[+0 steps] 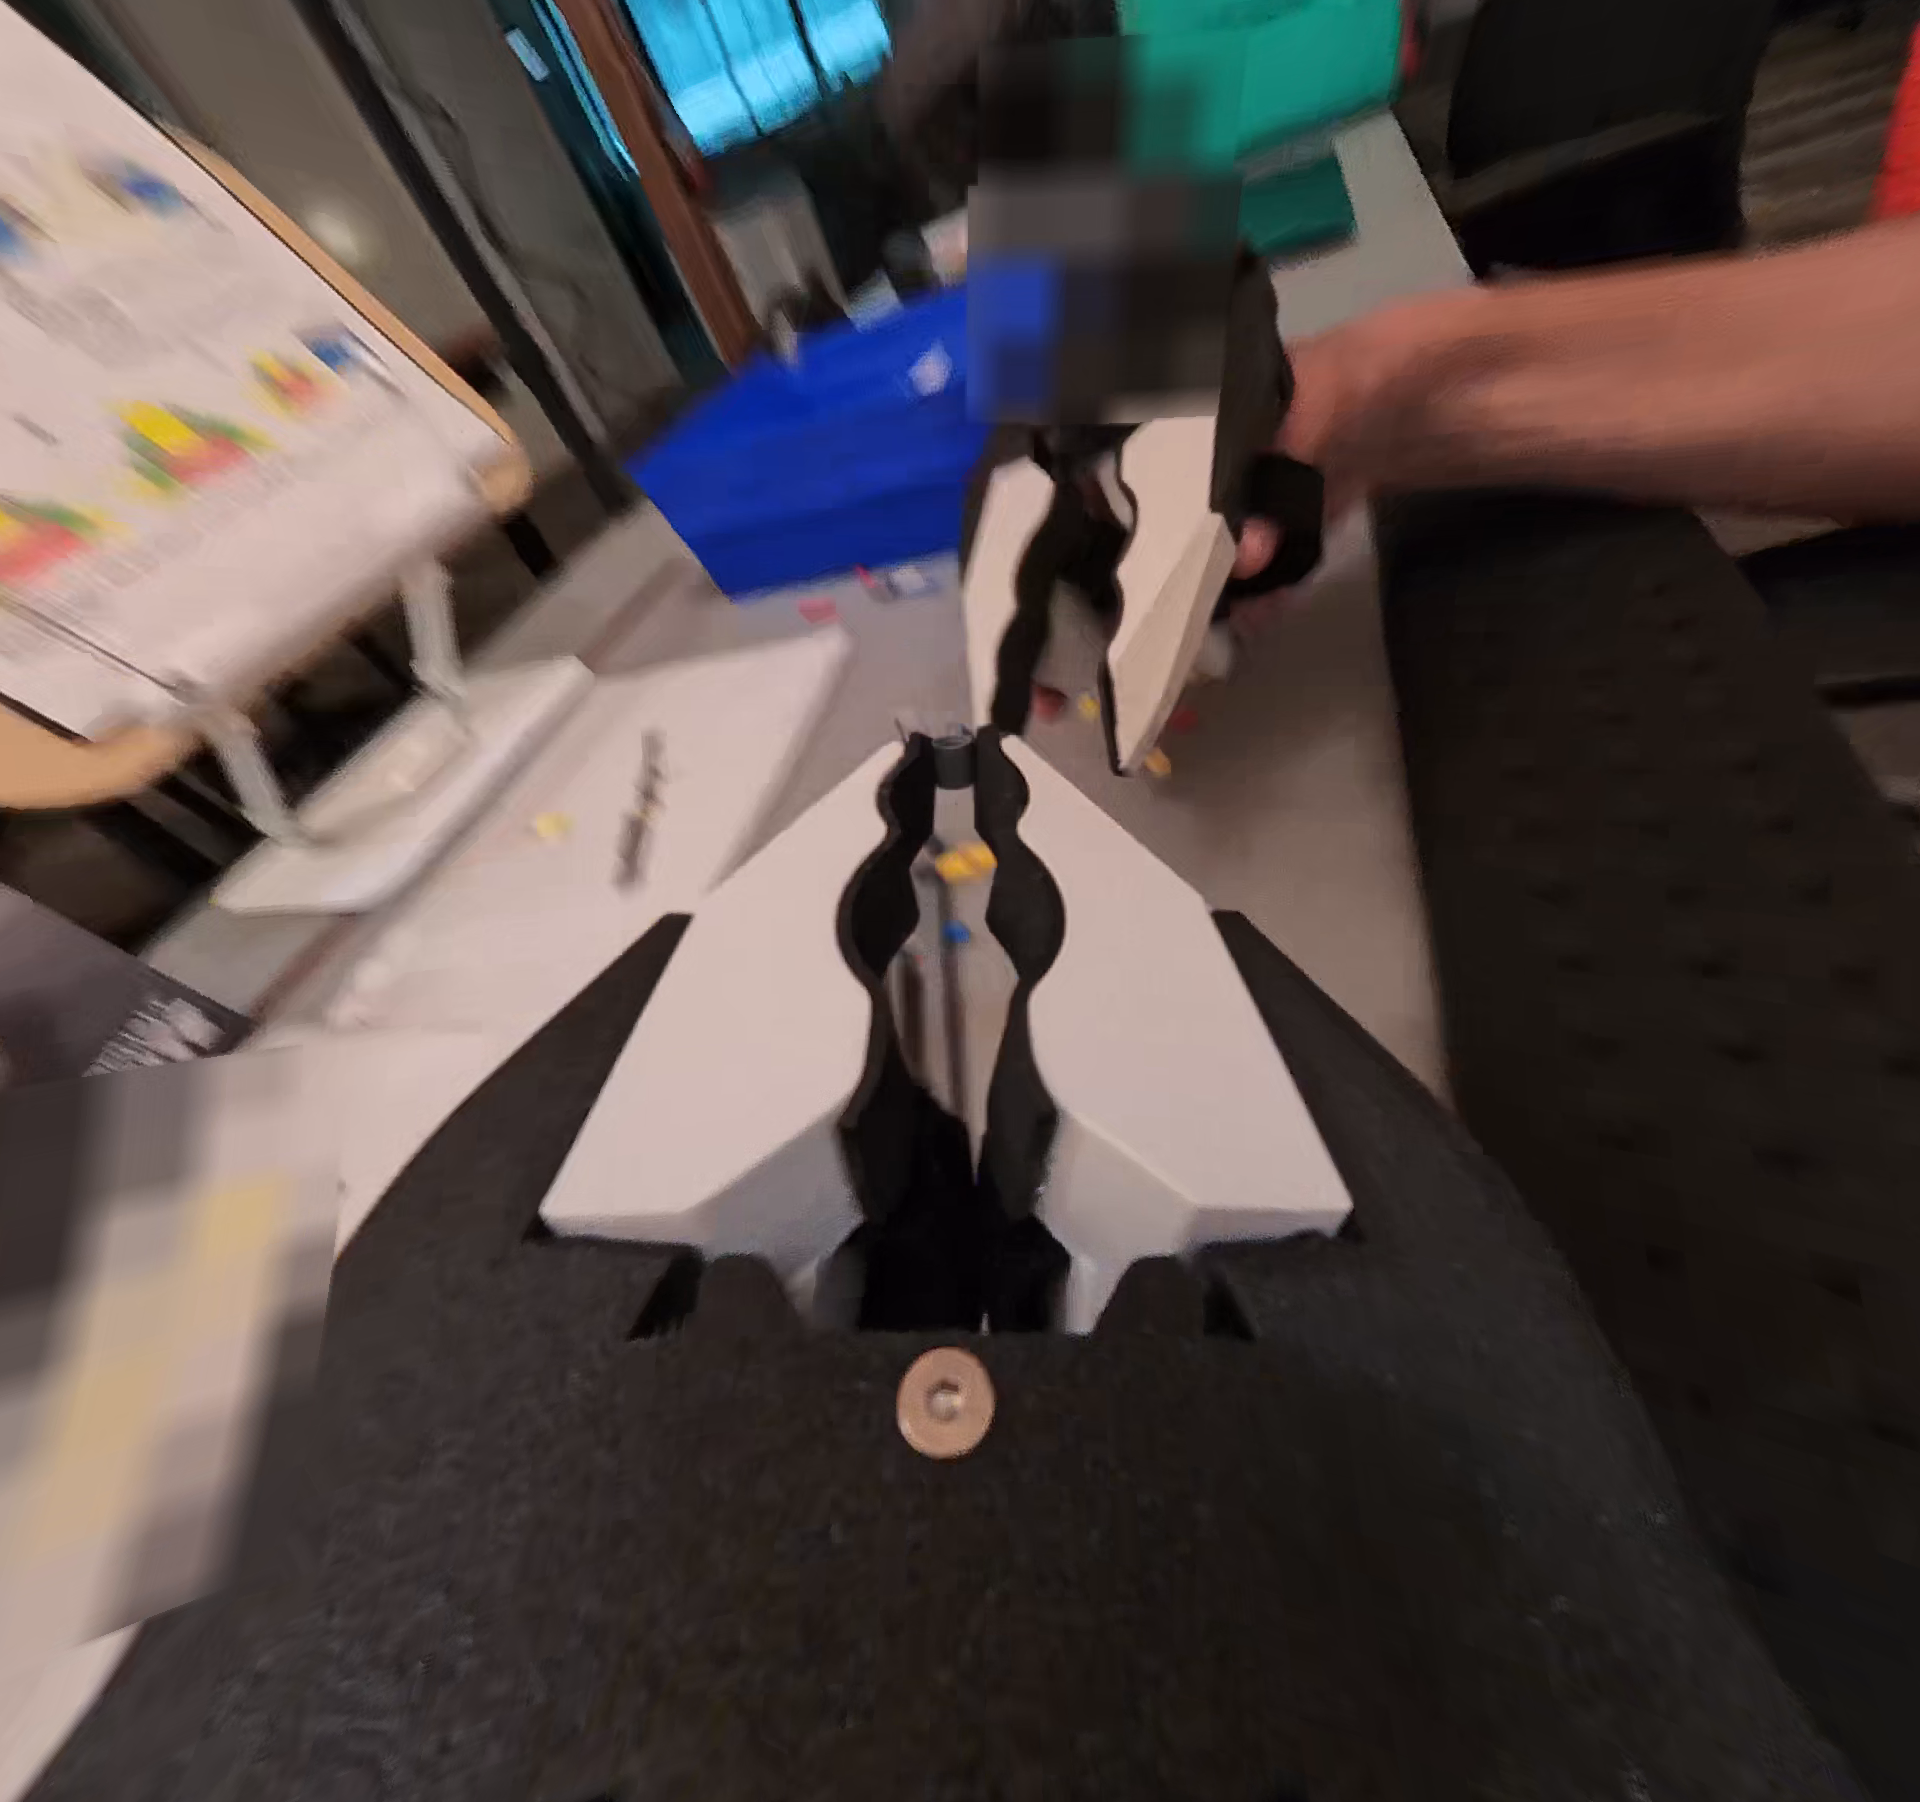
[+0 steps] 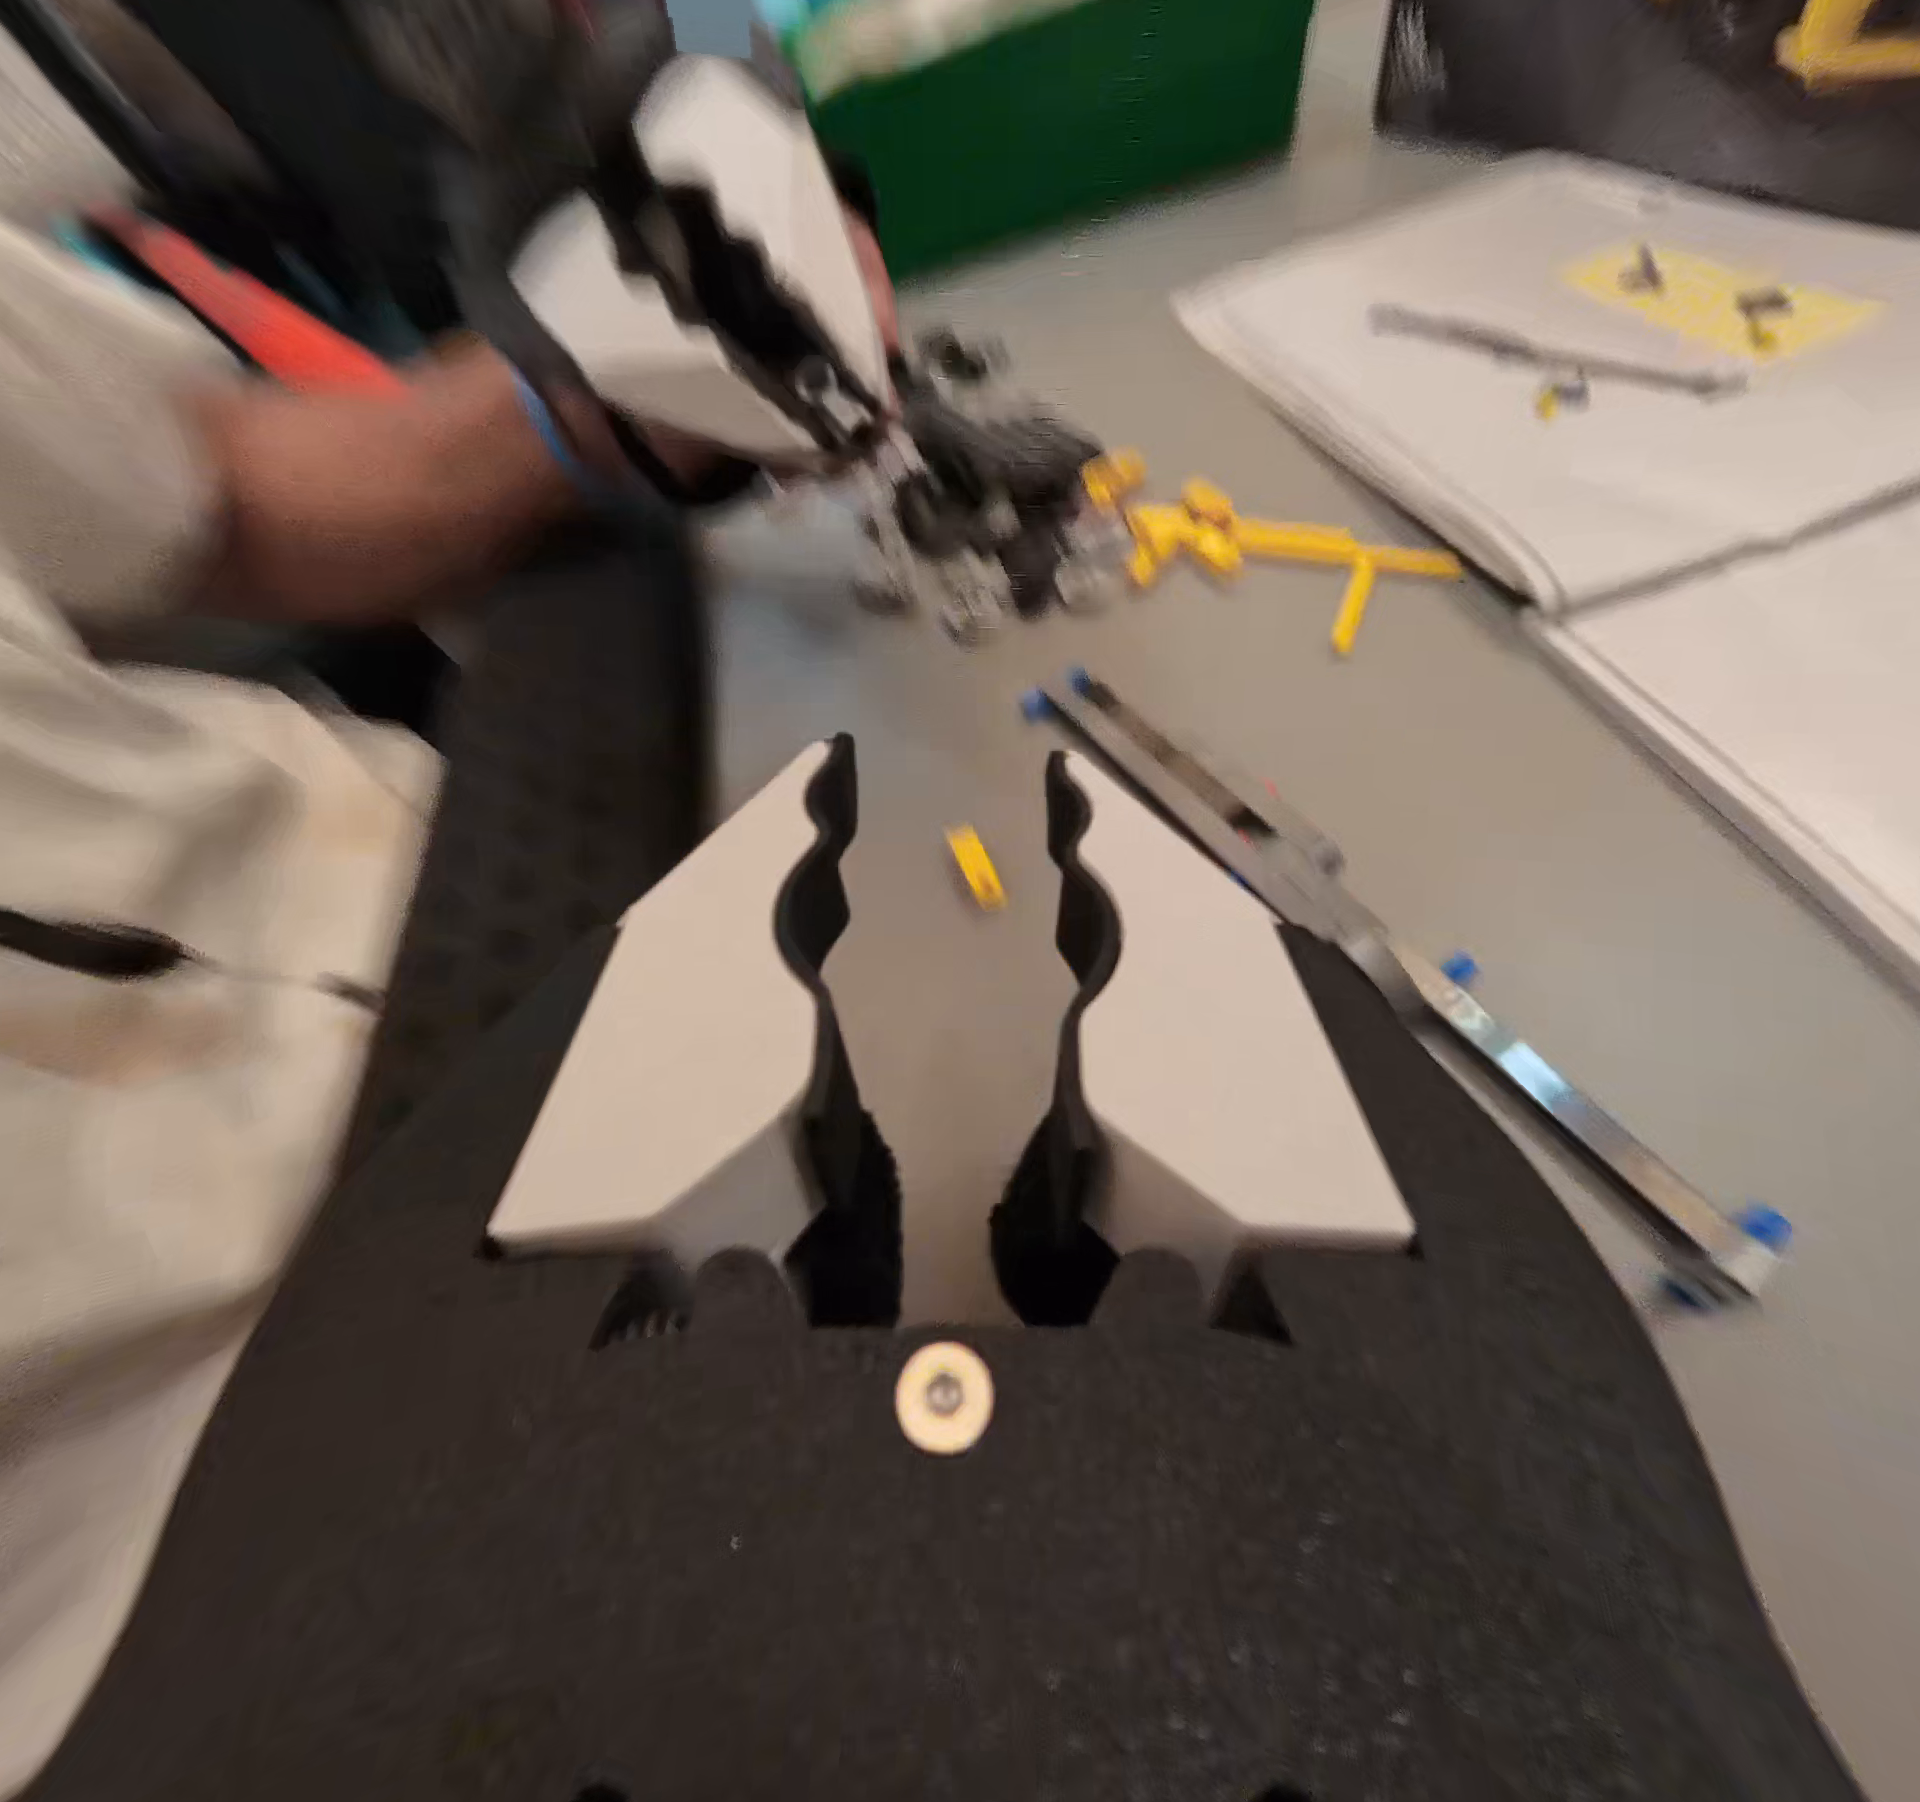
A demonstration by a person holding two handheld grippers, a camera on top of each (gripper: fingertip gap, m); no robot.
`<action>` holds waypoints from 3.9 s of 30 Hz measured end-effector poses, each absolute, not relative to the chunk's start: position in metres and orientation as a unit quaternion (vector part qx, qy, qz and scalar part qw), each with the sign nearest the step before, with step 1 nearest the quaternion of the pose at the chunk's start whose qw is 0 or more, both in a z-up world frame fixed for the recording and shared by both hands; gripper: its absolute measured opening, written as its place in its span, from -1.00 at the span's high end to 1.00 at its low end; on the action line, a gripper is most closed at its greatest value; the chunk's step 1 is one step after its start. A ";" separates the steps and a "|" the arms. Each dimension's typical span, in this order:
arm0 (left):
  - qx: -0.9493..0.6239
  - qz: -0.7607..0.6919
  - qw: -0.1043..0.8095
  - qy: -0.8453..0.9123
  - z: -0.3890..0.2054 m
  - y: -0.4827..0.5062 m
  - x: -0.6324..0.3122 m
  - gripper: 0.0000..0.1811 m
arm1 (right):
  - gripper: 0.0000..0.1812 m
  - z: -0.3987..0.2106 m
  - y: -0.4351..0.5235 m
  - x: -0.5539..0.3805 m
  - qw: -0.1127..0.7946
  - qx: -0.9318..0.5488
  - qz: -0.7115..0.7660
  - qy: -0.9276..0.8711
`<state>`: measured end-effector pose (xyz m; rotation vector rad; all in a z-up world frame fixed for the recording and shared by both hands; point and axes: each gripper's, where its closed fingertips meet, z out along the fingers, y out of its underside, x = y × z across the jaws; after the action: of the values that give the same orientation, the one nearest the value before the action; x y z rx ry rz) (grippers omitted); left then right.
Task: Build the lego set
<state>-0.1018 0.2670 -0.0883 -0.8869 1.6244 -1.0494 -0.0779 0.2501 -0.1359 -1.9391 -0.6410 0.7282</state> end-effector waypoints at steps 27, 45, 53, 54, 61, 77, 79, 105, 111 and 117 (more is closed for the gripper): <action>-0.449 -0.270 0.301 0.797 -0.206 0.257 -0.105 0.94 | 0.96 -0.205 0.252 -0.092 0.381 -0.826 0.102 -0.402; -0.478 -0.265 0.331 0.769 -0.197 0.281 -0.110 0.94 | 0.81 -0.212 0.252 -0.111 0.333 -0.835 0.151 -0.411; -0.489 -0.274 0.342 0.754 -0.193 0.288 -0.116 0.94 | 0.75 -0.196 0.261 -0.093 0.358 -0.842 0.147 -0.376; -0.486 -0.277 0.339 0.757 -0.194 0.285 -0.115 0.94 | 0.69 -0.200 0.262 -0.090 0.347 -0.842 0.139 -0.389; -0.486 -0.282 0.337 0.756 -0.194 0.282 -0.115 0.93 | 0.74 -0.213 0.270 -0.094 0.308 -0.798 0.117 -0.505; -0.560 -0.488 0.315 0.591 -0.123 0.315 -0.119 0.94 | 0.93 -0.140 0.321 -0.082 0.502 -0.538 -0.328 -0.592; -0.564 -0.492 0.284 0.599 -0.112 0.318 -0.122 0.94 | 0.93 -0.135 0.320 -0.087 0.520 -0.526 -0.322 -0.591; -0.571 -0.273 -0.090 0.769 -0.117 0.300 -0.103 0.94 | 0.92 -0.119 0.305 -0.093 0.556 -0.492 -0.332 -0.582; -0.567 -0.255 -0.126 0.773 -0.120 0.291 -0.104 0.94 | 0.93 -0.124 0.303 -0.095 0.542 -0.498 -0.327 -0.593; -0.538 -0.201 -0.114 0.810 -0.119 0.295 -0.103 0.94 | 0.93 -0.120 0.299 -0.096 0.549 -0.495 -0.323 -0.590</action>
<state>-0.1030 0.2954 -0.1193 -1.8257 2.7485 -0.6819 -0.0962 0.2991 -0.1197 -1.1732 -1.3974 -0.7651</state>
